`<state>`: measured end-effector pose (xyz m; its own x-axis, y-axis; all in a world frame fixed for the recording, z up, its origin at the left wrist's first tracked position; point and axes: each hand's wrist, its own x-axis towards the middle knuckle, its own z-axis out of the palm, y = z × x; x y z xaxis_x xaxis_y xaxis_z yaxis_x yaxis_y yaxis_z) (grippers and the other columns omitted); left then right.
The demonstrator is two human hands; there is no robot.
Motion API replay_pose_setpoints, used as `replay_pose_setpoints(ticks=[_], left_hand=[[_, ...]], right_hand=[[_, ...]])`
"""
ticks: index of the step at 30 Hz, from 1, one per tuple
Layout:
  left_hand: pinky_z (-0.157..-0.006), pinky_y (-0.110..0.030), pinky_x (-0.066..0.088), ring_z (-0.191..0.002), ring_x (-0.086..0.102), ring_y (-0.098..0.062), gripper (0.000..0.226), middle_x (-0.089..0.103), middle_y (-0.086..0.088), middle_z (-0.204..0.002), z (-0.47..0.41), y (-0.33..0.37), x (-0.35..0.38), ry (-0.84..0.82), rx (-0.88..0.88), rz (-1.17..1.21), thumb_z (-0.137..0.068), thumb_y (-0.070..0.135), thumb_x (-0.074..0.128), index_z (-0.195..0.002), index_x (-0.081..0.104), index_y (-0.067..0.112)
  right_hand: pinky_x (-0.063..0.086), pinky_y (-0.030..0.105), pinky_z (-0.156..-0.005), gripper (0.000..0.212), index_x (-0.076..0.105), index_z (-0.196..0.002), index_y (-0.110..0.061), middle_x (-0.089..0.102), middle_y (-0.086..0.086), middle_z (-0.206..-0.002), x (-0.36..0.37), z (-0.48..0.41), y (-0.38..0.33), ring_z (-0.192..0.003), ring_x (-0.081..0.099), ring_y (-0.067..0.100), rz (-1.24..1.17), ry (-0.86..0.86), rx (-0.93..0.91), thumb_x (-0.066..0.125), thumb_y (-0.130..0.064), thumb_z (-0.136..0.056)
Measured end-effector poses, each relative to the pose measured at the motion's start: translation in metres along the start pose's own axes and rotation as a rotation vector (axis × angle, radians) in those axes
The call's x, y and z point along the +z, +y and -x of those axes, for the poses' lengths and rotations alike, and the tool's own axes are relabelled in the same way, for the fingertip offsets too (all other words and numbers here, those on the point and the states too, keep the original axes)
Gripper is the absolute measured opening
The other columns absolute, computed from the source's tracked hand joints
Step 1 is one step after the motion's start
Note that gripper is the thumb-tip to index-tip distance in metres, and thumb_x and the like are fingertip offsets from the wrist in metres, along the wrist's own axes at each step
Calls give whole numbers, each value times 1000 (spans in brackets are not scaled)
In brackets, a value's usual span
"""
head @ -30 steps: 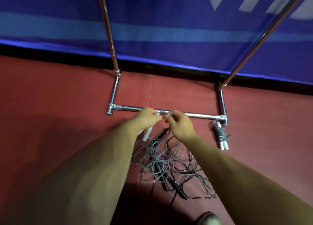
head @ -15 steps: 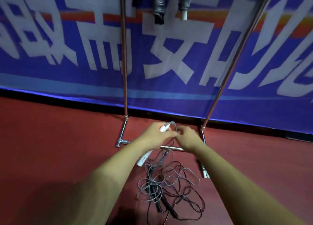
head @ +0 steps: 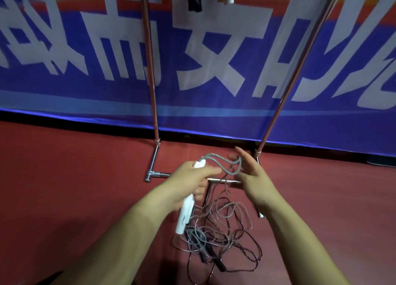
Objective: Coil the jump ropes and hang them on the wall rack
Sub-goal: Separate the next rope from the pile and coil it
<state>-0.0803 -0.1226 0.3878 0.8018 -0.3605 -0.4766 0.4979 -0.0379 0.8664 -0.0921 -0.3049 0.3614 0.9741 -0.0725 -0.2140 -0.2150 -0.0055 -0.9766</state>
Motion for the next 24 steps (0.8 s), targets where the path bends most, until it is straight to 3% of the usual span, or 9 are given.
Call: replay_pose_setpoints(ticks=[2, 4, 6, 9, 13, 16, 18, 20, 24], left_hand=[[-45, -23, 20, -40, 21, -9, 37, 24, 6, -52, 0, 9, -4, -40, -31, 112, -95, 32, 64, -66, 43, 22], [-46, -24, 21, -42, 21, -10, 38, 22, 5, -53, -5, 11, -8, -46, -47, 179, -97, 36, 59, -65, 43, 22], [-48, -25, 24, -43, 24, -12, 38, 23, 3, -55, -12, 9, -5, 24, -19, 222, -98, 35, 58, -66, 42, 22], [-58, -31, 37, -52, 40, -20, 40, 41, -2, -55, -22, 5, 7, 175, 55, 264, -100, 30, 57, -64, 42, 18], [-75, -30, 45, -72, 56, -16, 40, 62, -5, -75, -32, 5, 20, 345, 109, 212, -99, 31, 60, -65, 55, 11], [-68, -26, 46, -69, 57, -14, 43, 62, -3, -74, -33, 9, 18, 269, 86, 133, -99, 41, 58, -64, 56, 16], [-60, -24, 45, -59, 56, -12, 45, 63, -1, -68, -30, 13, 6, 166, 58, -25, -97, 52, 56, -68, 62, 17], [-63, -27, 45, -57, 59, -12, 51, 66, 0, -67, -29, 15, -8, 134, 67, -192, -92, 63, 56, -77, 71, 17], [-75, -31, 50, -71, 64, -18, 42, 73, -7, -85, -25, 17, -9, 74, 114, 24, -100, 41, 53, -105, 73, 4]], right_hand=[[51, 41, -74, 80, 20, -158, -35, 58, -4, -136, -5, -7, 6, -106, 64, 46, 27, -10, 117, 48, 9, -97], [55, 46, -78, 82, 15, -157, -42, 66, -8, -123, -5, -10, 9, -105, 65, 45, 79, -3, 145, 52, 0, -98], [57, 52, -79, 67, 29, -151, -43, 74, -4, -102, 4, -8, 7, -88, 71, 33, 169, 25, 106, 55, -12, -98], [54, 54, -74, 22, 52, -119, -19, 73, 8, -84, 17, 4, -2, -78, 68, 37, 140, -9, 83, 53, -17, -97], [45, 40, -77, 28, 60, -107, -9, 64, 6, -91, 34, 21, -11, -83, 58, 19, 149, -471, 93, 62, -27, -86], [43, 47, -63, 23, 54, -109, -6, 57, 16, -73, 40, 16, -4, -60, 56, 26, 18, -466, 101, 57, -11, -87], [40, 34, -48, 30, 52, -112, -14, 47, 12, -61, 41, 13, -7, -42, 41, 20, -206, -436, 209, 48, -4, -83], [27, 21, -42, 26, 51, -104, -15, 39, 7, -61, 35, 11, -13, -40, 27, 14, -361, -407, 302, 43, -1, -84], [31, 20, -40, 19, 55, -101, -14, 42, 8, -65, 32, 15, -21, -43, 31, 14, -479, -505, 370, 52, -6, -84]])
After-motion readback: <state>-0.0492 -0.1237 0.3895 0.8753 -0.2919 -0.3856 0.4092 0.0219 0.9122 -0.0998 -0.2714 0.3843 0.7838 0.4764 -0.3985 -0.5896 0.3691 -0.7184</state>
